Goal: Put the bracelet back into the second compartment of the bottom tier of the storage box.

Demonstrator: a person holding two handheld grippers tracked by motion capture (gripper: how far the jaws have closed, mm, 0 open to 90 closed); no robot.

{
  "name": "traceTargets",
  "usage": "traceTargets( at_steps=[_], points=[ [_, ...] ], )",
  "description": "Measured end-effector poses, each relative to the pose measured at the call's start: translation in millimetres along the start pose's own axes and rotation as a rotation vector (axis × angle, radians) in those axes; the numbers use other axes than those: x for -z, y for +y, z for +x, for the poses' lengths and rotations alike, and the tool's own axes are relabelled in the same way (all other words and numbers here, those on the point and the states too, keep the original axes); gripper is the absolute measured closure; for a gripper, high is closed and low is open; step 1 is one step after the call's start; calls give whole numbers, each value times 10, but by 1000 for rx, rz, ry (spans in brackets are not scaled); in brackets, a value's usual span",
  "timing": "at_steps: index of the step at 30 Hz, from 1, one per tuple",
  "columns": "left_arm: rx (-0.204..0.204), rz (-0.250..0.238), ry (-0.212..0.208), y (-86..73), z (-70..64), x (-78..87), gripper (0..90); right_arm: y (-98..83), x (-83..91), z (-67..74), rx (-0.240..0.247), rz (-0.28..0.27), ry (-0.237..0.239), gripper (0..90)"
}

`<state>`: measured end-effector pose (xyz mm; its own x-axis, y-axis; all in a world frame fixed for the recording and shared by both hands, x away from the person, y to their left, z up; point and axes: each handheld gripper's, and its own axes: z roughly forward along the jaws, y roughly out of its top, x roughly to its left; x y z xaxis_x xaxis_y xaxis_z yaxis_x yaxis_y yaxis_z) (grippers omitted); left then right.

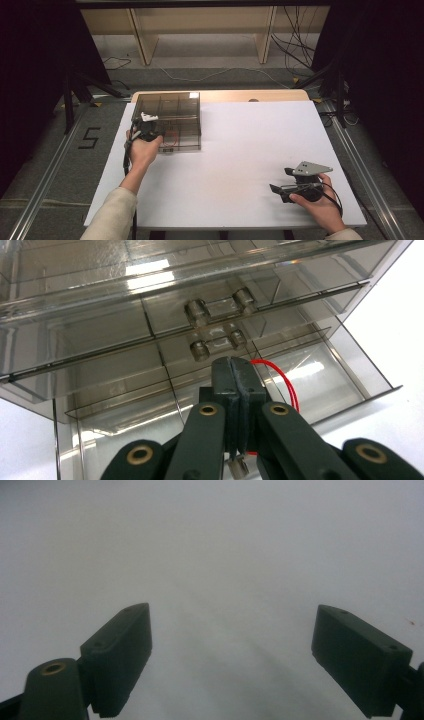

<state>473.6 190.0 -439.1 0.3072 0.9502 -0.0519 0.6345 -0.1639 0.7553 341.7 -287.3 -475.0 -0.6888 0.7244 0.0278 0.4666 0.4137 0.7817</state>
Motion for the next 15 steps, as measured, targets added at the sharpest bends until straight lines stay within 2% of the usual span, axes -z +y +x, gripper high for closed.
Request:
traceTargets(
  at_steps=[15],
  points=[
    [-29,10,24,-19,-3,-76,896,0,-2,2,1,1,1,171]
  ],
)
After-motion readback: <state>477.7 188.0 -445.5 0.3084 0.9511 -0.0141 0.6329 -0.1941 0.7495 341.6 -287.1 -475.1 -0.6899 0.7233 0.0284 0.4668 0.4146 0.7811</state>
